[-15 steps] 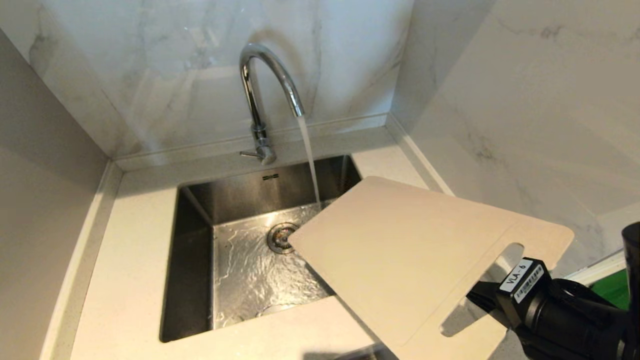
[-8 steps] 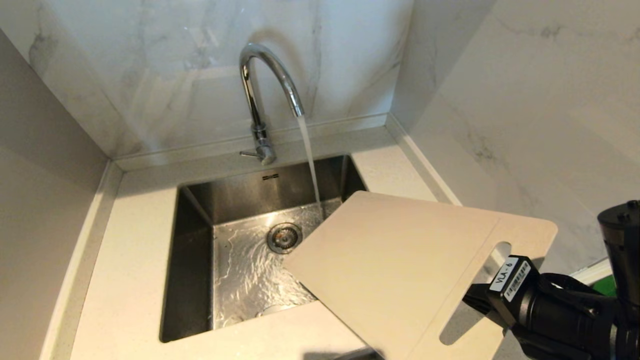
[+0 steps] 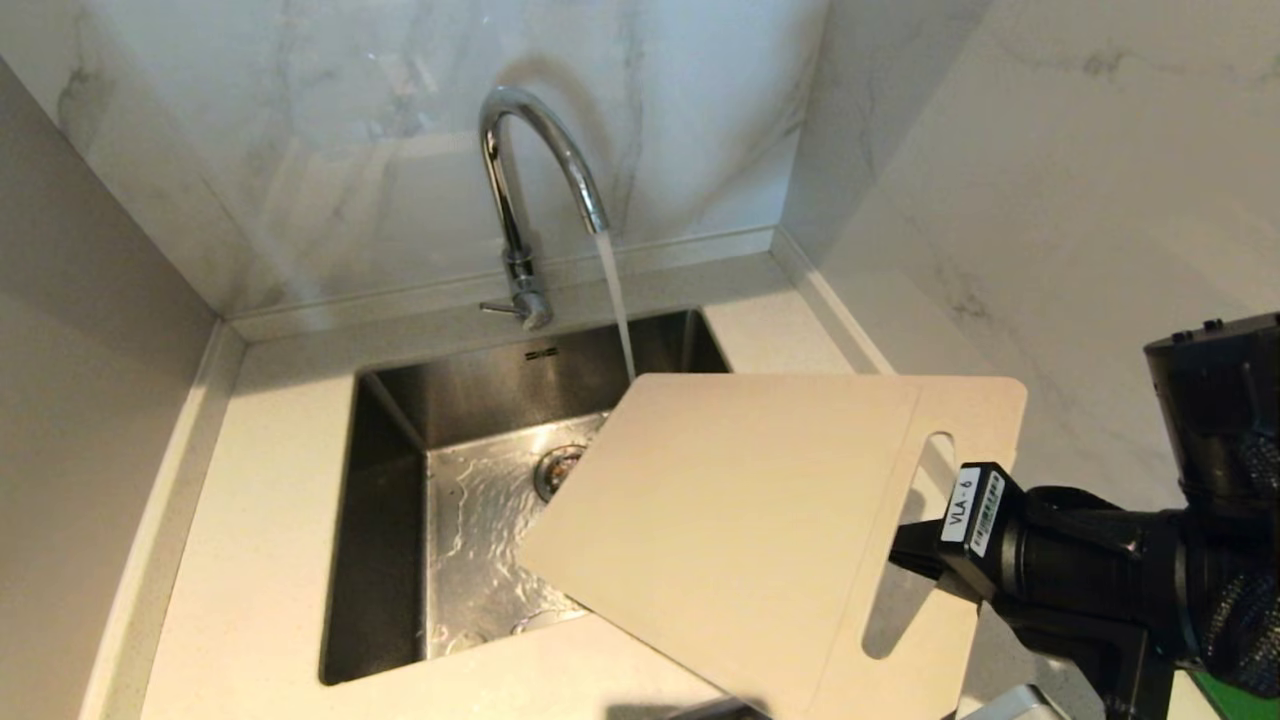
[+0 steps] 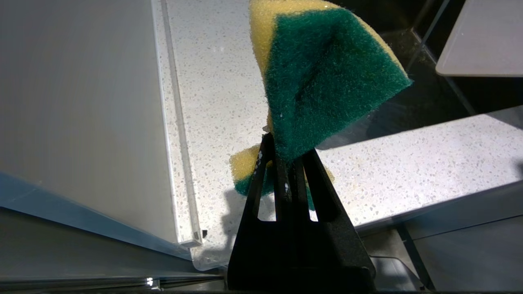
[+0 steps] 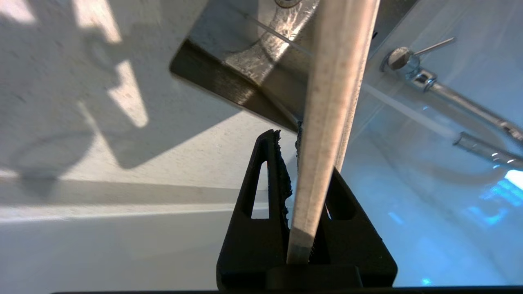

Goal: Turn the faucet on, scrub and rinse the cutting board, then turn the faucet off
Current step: Pick up the cutting board

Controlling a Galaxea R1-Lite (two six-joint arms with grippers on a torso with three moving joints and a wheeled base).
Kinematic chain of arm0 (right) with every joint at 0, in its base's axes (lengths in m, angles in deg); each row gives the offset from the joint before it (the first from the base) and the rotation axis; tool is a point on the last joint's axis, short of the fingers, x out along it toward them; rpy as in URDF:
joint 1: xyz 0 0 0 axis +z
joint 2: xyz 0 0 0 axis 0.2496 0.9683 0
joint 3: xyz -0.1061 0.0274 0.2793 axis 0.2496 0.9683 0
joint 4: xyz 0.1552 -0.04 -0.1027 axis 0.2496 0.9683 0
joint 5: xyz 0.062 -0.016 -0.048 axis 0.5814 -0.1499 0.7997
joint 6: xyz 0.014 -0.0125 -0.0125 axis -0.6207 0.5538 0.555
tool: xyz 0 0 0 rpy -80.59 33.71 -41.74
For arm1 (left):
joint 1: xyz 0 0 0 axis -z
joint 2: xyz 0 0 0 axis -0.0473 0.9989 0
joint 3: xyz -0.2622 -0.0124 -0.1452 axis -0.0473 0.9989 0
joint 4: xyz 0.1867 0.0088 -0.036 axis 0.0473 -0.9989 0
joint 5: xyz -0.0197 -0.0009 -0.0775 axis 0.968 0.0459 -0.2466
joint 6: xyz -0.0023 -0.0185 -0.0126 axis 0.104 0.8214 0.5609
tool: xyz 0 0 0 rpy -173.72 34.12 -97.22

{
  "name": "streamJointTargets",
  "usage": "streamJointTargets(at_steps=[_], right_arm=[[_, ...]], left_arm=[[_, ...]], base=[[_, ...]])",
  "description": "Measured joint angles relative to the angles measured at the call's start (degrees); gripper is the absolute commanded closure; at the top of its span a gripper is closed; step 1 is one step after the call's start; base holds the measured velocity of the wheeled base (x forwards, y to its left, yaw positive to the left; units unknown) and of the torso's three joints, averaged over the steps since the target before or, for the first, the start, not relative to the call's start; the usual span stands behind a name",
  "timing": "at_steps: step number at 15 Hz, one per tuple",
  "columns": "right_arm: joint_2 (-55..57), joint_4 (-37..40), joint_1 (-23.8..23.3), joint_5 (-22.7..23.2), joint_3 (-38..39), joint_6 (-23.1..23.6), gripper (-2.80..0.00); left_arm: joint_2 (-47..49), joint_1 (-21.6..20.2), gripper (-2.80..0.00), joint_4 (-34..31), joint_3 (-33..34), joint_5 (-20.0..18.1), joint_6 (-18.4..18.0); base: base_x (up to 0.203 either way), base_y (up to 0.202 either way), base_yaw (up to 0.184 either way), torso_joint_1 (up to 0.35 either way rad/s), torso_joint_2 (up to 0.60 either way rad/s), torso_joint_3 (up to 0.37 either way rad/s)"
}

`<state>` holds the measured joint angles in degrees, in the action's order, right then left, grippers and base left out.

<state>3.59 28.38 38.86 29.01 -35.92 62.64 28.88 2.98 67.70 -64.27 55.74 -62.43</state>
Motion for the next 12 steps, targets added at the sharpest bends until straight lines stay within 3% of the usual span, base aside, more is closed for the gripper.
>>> streamJointTargets(at_steps=[6, 12], right_arm=[[3.68, 0.04, -2.03, 4.11, -2.73, 8.91, 0.00], [6.24, 0.45, -3.26, 6.40, -4.77, 10.84, 0.00]], left_arm=[[0.00, 0.00, 0.00, 0.00, 0.00, -0.05, -0.05], [0.00, 0.00, 0.00, 0.00, 0.00, -0.06, -0.02]], base=[[0.000, 0.000, 0.000, 0.000, 0.00, 0.000], [0.000, 0.000, 0.000, 0.000, 0.00, 0.000]])
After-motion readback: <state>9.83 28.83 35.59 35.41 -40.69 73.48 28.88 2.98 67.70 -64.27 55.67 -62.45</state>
